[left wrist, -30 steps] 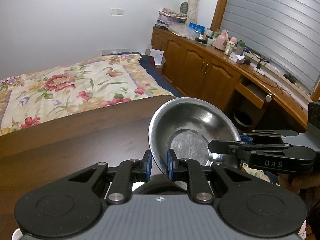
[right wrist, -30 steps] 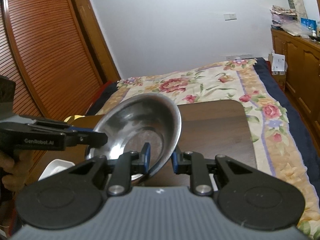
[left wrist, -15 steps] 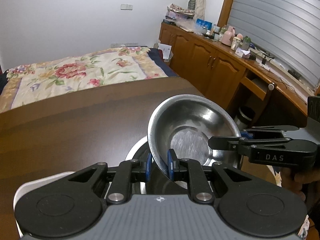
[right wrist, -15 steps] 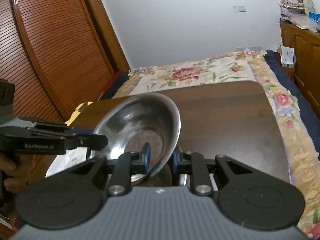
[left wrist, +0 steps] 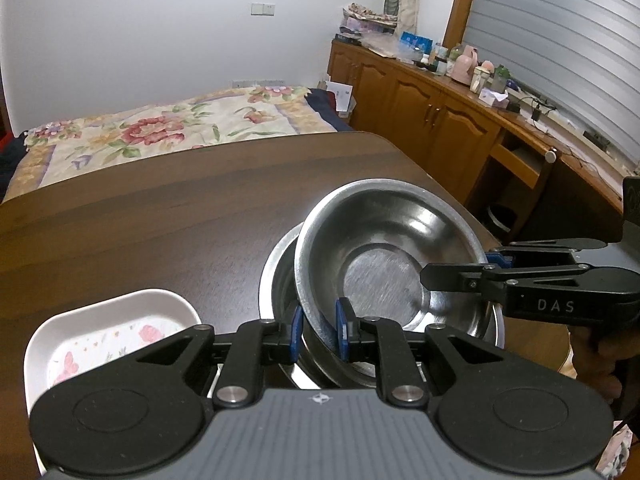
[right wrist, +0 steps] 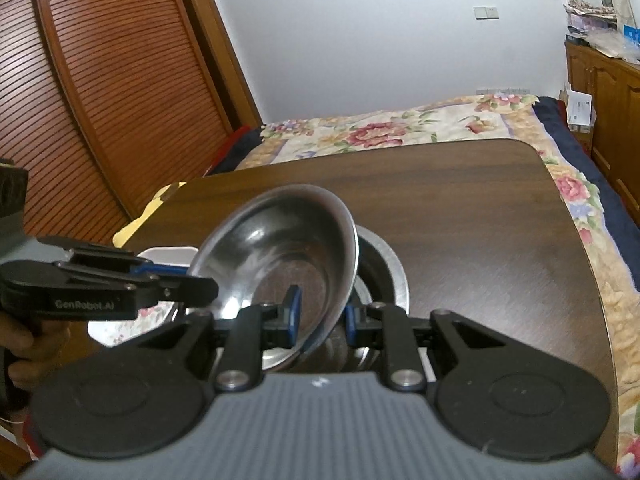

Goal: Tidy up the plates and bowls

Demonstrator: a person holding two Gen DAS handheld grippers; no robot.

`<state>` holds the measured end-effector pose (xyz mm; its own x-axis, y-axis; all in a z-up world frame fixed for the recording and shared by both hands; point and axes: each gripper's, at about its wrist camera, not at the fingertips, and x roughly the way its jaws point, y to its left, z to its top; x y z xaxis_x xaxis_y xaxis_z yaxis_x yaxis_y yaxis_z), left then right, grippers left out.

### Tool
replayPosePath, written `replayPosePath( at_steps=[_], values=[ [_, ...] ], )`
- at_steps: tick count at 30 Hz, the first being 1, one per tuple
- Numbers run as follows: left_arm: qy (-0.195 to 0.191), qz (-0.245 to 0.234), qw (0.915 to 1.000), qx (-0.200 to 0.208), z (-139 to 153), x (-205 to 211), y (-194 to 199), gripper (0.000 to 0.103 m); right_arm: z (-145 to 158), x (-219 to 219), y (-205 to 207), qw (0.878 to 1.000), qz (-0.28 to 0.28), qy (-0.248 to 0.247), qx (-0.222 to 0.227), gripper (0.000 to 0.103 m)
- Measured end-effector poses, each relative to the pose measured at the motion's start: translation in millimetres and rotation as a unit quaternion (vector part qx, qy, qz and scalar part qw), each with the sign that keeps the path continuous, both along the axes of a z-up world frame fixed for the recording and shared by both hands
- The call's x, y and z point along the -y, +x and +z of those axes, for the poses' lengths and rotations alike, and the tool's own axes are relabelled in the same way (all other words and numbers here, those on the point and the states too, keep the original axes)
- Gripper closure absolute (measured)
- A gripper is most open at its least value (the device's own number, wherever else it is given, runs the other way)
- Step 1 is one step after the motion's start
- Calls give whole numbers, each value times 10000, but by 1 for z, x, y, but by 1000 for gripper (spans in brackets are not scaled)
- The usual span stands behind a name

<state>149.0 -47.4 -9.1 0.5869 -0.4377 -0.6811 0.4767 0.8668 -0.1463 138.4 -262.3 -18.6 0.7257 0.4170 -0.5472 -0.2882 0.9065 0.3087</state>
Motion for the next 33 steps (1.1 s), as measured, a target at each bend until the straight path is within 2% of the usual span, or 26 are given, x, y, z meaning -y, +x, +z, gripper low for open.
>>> replayPosePath(
  at_steps=[18,23,33],
  values=[
    [286,-38,9991,302,-8,7,-10,84,-9,-5,-4,9996,-23,-245,99,79],
    [220,-11,9992,345,-13,4,-9,84,-9,-7,-6,9987,78,-453,216,79],
    [131,68,9992,376,-17,2,-11,84,-6,-5,-5,9990,61,-396,222,79]
  ],
)
